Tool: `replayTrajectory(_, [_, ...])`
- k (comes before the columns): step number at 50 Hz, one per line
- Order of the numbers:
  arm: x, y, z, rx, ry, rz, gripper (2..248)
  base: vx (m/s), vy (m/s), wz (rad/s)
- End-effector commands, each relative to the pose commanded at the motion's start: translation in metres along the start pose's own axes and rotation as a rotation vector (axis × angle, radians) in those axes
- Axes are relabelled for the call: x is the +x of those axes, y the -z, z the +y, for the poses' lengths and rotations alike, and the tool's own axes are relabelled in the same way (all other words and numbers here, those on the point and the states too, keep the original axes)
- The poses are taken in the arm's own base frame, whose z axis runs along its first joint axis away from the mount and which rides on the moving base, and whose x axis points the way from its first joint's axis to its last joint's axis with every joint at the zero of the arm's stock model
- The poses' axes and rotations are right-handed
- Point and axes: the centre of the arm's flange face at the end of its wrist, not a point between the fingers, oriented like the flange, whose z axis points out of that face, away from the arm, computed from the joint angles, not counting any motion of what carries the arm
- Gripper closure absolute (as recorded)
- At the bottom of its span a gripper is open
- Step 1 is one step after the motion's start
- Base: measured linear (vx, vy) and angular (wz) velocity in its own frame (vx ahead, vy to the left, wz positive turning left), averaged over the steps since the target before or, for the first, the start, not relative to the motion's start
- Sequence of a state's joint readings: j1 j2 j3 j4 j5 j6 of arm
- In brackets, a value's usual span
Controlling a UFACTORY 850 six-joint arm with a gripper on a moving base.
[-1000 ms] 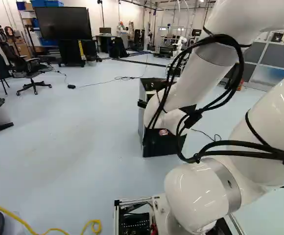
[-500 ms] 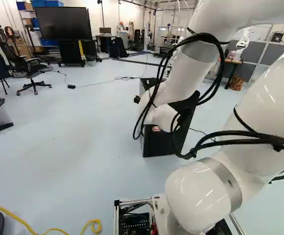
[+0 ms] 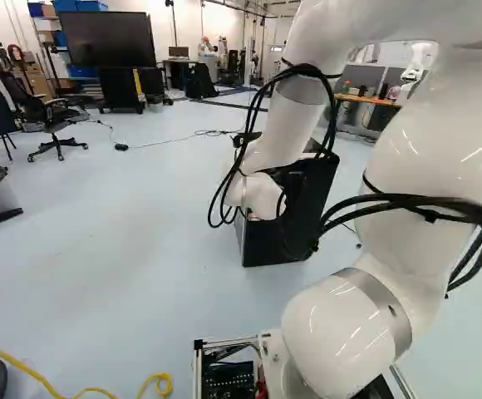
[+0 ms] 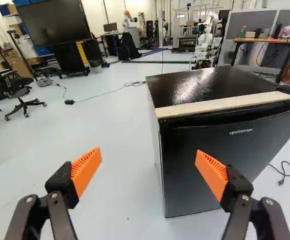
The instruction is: Grab a drink from the fridge
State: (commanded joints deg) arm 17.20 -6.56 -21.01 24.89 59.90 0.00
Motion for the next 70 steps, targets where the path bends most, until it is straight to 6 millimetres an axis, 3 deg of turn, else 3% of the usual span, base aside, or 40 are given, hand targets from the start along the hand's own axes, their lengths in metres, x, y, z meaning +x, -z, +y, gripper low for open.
replayTrajectory(70, [-0.05, -0.095, -0.059, -0.321, -0.083, 0.157, 3, 0.0, 0.0, 0.0])
